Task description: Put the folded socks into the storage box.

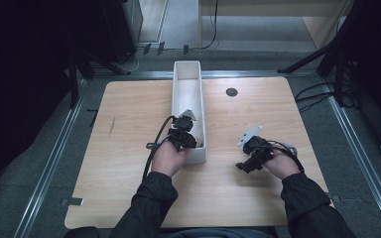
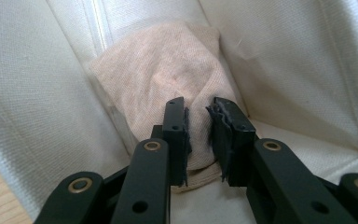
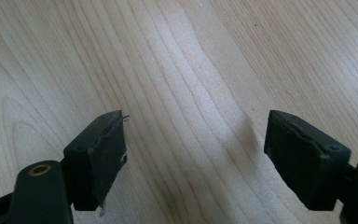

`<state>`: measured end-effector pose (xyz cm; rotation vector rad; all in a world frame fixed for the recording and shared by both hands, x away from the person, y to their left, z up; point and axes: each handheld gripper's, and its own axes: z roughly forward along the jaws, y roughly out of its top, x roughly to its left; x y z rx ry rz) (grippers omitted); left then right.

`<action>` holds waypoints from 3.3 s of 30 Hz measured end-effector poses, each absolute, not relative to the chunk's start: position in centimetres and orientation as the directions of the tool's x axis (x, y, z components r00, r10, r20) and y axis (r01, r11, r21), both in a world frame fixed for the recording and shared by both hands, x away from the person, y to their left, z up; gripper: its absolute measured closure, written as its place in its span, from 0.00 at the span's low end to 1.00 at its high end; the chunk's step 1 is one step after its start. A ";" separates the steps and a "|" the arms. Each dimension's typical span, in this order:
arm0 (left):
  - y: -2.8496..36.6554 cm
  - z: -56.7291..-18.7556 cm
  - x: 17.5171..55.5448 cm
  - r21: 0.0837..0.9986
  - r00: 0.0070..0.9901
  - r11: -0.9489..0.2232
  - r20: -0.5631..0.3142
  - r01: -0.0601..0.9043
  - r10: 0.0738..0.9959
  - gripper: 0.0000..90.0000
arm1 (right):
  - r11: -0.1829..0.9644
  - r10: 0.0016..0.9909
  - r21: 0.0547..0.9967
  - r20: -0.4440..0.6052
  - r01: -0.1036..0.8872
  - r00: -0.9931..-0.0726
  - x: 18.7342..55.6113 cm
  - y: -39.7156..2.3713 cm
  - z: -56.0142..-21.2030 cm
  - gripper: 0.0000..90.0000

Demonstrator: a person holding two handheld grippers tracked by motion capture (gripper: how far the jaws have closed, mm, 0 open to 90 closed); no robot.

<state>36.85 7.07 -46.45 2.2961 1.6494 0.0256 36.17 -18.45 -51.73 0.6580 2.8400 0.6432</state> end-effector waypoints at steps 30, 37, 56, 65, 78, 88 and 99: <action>9.8 -41.0 36.5 0.359 0.376 -0.283 -0.224 0.889 0.899 0.56 | 0.807 0.457 0.443 -0.052 0.390 -0.888 36.2 -18.4 -51.8 0.23; 11.2 -40.2 36.2 0.385 0.400 -0.294 -0.232 0.875 0.887 0.53 | 0.797 0.461 0.454 -0.029 0.400 -0.887 36.2 -18.6 -51.7 0.23; 17.6 -40.2 35.3 0.429 0.371 -0.245 -0.240 0.870 0.897 0.51 | 0.769 0.489 0.478 -0.013 0.424 -0.872 35.9 -19.3 -51.7 0.23; 19.5 -41.4 34.8 0.486 0.375 -0.217 -0.256 0.847 0.891 0.50 | 0.766 0.501 0.471 -0.010 0.437 -0.866 35.8 -19.4 -51.8 0.23; 21.5 -43.7 34.3 0.499 0.381 -0.226 -0.233 0.836 0.895 0.48 | 0.763 0.501 0.477 -0.008 0.437 -0.865 35.8 -19.5 -51.7 0.23; 22.6 -46.0 33.8 0.509 0.377 -0.226 -0.215 0.830 0.901 0.46 | 0.758 0.507 0.483 -0.011 0.439 -0.862 35.8 -19.6 -51.6 0.23; 25.1 -47.2 33.5 0.523 0.359 -0.181 -0.263 0.833 0.896 0.44 | 0.755 0.506 0.492 -0.017 0.434 -0.862 35.8 -19.8 -51.6 0.23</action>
